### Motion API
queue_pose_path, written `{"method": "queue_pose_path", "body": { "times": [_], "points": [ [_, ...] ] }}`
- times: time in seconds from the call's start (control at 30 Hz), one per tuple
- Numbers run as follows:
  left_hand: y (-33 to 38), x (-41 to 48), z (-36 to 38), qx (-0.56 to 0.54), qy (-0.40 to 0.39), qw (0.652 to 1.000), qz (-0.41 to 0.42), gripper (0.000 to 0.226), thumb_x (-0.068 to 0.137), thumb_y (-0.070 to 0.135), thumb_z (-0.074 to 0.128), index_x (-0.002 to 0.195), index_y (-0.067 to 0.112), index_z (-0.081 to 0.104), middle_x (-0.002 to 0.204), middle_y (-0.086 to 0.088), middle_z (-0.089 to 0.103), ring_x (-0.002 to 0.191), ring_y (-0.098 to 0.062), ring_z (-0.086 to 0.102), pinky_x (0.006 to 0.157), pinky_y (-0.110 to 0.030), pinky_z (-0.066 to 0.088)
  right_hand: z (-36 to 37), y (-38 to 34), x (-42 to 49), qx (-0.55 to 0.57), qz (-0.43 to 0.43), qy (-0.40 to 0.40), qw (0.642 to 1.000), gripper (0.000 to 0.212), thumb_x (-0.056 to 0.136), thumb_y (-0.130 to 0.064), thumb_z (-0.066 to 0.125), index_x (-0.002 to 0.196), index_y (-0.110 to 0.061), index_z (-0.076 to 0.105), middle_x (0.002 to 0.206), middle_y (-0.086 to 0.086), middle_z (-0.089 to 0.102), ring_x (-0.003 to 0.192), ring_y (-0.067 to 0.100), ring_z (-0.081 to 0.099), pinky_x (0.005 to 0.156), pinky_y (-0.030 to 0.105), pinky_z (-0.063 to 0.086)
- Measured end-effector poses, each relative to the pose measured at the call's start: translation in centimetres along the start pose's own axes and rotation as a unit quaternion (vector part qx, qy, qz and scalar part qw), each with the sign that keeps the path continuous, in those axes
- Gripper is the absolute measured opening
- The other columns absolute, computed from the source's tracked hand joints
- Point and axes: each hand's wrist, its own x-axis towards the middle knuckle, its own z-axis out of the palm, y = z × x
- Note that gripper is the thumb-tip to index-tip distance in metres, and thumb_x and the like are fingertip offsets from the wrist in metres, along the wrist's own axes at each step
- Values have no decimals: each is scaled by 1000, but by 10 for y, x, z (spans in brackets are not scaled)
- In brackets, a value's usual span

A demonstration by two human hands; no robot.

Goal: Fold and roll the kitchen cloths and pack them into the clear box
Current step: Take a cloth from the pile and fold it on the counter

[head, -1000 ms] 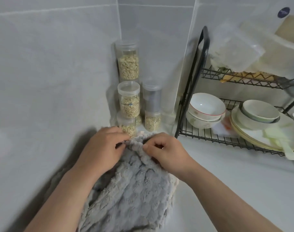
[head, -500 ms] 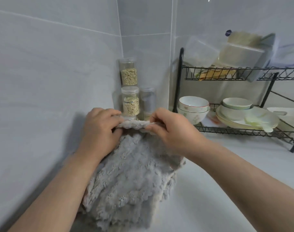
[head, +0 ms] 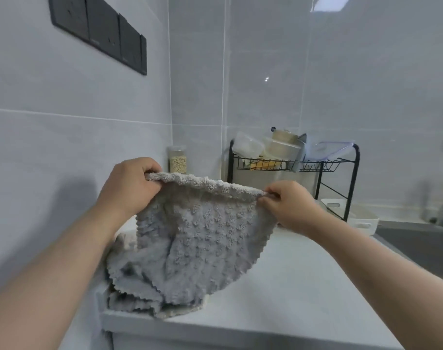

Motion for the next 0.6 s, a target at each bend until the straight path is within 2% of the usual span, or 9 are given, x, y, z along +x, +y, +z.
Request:
{"method": "queue_pose_path", "body": {
  "times": [0.13,0.23,0.3,0.33,0.4,0.5,0.53,0.6],
  "points": [
    [36,9,3,-26,-78,997,16,24,76,5,72,67,25,64,67,1,63,60,-19,56,54,-27,42,-42,12,-13,-8,26,83,996,18,93,-33,62,82,-19,63,75,-4,64,73,16,59,65,33,52],
    [55,18,22,-58,-118,991,21,19,73,8,79,68,21,66,70,-3,66,63,-20,57,57,-26,42,-69,34,-24,-75,47,74,993,12,92,-36,63,84,-26,61,78,-10,62,75,15,58,64,29,47],
    [63,26,44,-61,-148,987,24,21,72,7,81,67,20,65,68,-2,65,61,-17,57,57,-25,41,-82,54,-27,-101,66,66,990,9,92,-29,62,83,-30,61,79,-10,62,73,12,56,62,27,44],
    [67,29,57,-63,-165,984,25,22,72,6,81,67,19,64,66,-2,64,61,-17,57,57,-24,41,-85,67,-27,-106,78,67,989,16,92,-23,61,79,-32,59,77,-11,61,70,11,55,59,26,43],
    [79,36,85,-56,-183,981,30,24,72,10,82,68,22,62,66,1,63,64,-18,58,58,-25,39,-88,94,-21,-91,116,93,985,24,88,-14,60,73,-32,58,71,-8,60,65,16,55,55,25,42],
    [95,47,125,-26,-185,982,24,20,72,21,83,70,21,63,65,4,62,59,-14,57,54,-23,37,-89,124,-9,-64,171,152,971,17,85,-8,53,82,-19,66,65,-5,58,61,22,55,54,25,44],
    [100,50,138,-34,-189,981,14,17,74,20,81,73,18,64,65,2,65,56,-15,59,53,-23,40,-89,132,-4,-32,189,170,966,20,85,-6,50,86,-15,68,64,-3,59,59,23,58,56,27,49],
    [107,57,160,-130,-203,969,-52,12,79,8,76,78,12,65,71,-8,69,52,-15,64,50,-24,50,-90,147,3,57,226,193,953,24,86,-2,47,85,-12,68,67,6,65,58,28,67,60,40,60]
  ]
}}
